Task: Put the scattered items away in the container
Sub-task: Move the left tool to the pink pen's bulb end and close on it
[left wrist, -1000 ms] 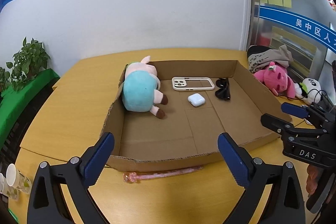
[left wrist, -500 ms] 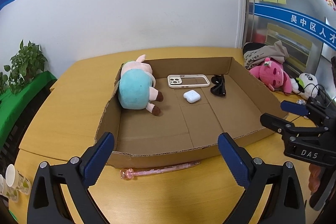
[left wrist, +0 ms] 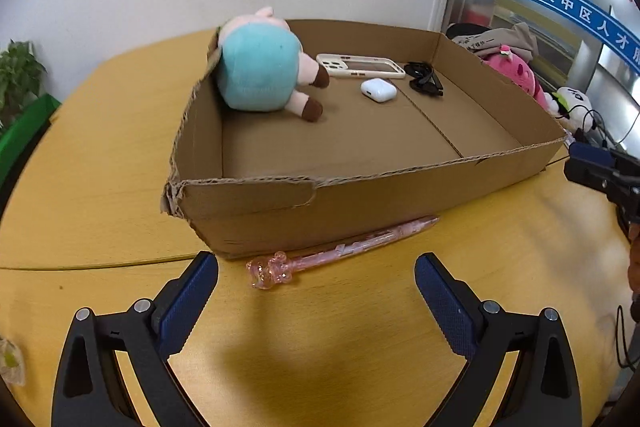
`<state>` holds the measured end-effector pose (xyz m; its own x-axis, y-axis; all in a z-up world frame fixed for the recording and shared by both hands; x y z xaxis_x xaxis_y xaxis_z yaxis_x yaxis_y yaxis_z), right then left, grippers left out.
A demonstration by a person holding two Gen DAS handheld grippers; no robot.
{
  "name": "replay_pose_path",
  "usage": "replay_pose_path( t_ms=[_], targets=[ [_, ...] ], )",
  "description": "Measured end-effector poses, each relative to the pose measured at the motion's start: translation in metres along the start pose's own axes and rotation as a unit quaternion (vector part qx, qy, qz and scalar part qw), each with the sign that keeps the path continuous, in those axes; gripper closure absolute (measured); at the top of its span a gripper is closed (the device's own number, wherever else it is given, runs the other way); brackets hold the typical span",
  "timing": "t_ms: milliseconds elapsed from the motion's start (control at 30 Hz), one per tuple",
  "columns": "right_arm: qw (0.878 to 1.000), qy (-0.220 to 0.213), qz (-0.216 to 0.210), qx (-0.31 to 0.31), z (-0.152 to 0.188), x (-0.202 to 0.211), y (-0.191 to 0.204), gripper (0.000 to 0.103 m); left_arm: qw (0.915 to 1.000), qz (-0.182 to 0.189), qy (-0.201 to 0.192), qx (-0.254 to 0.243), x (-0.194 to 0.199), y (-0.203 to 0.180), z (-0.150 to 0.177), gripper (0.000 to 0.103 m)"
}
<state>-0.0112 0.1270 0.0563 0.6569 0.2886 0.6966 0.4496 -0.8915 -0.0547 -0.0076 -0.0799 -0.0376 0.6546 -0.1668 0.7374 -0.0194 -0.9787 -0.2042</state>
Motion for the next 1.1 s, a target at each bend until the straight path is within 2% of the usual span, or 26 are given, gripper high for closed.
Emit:
replay_pose_path(
  t_ms=[200, 267, 300, 500, 567, 633, 767, 833, 900, 1000, 1033, 1067, 1100],
  targets=[
    [1.0, 0.012, -0.008, 0.006, 0.01, -0.005, 0.006, 0.028, 0.9992, 0.025, 0.031, -0.004, -0.023, 0.016, -0.001, 0.005],
    [1.0, 0.015, -0.007, 0.004, 0.013, -0.006, 0.005, 0.028, 0.9982, 0.04, 0.044, -0.006, -0.027, 0.017, 0.003, 0.012],
    [1.0, 0.018, -0.008, 0.0, 0.015, -0.007, 0.004, 0.028, 0.9976, 0.045, 0.052, -0.007, -0.029, 0.016, 0.006, 0.019],
    [0.999, 0.031, -0.014, -0.007, 0.022, -0.015, 0.006, 0.028, 0.9953, 0.055, 0.067, -0.043, -0.032, 0.004, 0.017, 0.024],
    [0.999, 0.034, -0.019, -0.006, 0.024, -0.017, 0.009, 0.028, 0.994, 0.067, 0.073, -0.047, -0.03, 0.001, 0.018, 0.032],
    [0.999, 0.035, -0.023, -0.007, 0.025, -0.019, 0.011, 0.028, 0.9912, 0.082, 0.083, -0.062, -0.027, -0.006, 0.023, 0.04],
    [0.999, 0.037, -0.027, -0.011, 0.027, -0.021, 0.009, 0.028, 0.9792, 0.113, 0.106, -0.131, -0.015, -0.032, 0.044, 0.042],
    [0.999, 0.037, -0.028, -0.015, 0.028, -0.021, 0.007, 0.028, 0.9759, 0.106, 0.105, -0.159, -0.011, -0.04, 0.049, 0.042],
    [0.999, 0.039, -0.029, -0.021, 0.03, -0.022, 0.005, 0.028, 0.9789, 0.084, 0.098, -0.159, -0.013, -0.039, 0.044, 0.042],
    [0.998, 0.04, -0.035, -0.027, 0.031, -0.022, 0.005, 0.028, 0.9798, 0.076, 0.101, -0.156, -0.019, -0.04, 0.038, 0.042],
    [0.998, 0.04, -0.036, -0.026, 0.031, -0.021, 0.006, 0.028, 0.9778, 0.072, 0.107, -0.165, -0.023, -0.042, 0.039, 0.048],
    [0.998, 0.04, -0.037, -0.025, 0.031, -0.021, 0.007, 0.028, 0.9761, 0.066, 0.109, -0.176, -0.025, -0.046, 0.041, 0.049],
    [0.998, 0.04, -0.038, -0.026, 0.032, -0.02, 0.007, 0.028, 0.975, 0.067, 0.108, -0.182, -0.024, -0.049, 0.042, 0.059]
  ],
)
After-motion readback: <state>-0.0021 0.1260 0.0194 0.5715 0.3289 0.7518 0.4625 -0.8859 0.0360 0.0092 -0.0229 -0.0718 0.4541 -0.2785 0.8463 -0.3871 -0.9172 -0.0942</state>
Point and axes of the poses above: each gripper's, at about its wrist camera, not at the fingertips, and x roughly against the way its jaws point, y to its left, z to its underside, the point moved 4 cm from there along -x, roughly the way its jaws point, and after that the axes turned 10 degrees about x, right-handed, at the moved point
